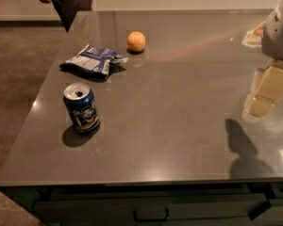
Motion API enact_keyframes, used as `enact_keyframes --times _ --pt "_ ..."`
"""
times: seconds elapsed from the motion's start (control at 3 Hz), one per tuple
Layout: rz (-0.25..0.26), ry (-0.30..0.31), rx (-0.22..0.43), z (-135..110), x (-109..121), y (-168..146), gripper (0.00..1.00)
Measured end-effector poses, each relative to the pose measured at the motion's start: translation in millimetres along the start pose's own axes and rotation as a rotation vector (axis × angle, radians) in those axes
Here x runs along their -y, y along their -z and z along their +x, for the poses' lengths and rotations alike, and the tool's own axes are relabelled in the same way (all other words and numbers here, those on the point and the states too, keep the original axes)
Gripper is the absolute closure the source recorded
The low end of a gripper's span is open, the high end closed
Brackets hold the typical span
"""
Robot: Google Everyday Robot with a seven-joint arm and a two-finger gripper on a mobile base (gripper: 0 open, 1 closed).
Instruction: Knock pepsi can over
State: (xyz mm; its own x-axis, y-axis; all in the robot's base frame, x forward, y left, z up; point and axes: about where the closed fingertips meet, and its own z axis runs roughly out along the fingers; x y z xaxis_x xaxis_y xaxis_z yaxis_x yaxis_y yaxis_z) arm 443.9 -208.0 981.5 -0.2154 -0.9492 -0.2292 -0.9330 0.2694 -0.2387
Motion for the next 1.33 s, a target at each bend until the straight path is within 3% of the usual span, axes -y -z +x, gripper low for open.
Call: enact_keyframes --times 0.67,1.33 --pt "-0.045 0.007 0.157 -77 4 -23 0.0" --pt "-0.054 -0.005 0.294 -153 -10 -55 0.0"
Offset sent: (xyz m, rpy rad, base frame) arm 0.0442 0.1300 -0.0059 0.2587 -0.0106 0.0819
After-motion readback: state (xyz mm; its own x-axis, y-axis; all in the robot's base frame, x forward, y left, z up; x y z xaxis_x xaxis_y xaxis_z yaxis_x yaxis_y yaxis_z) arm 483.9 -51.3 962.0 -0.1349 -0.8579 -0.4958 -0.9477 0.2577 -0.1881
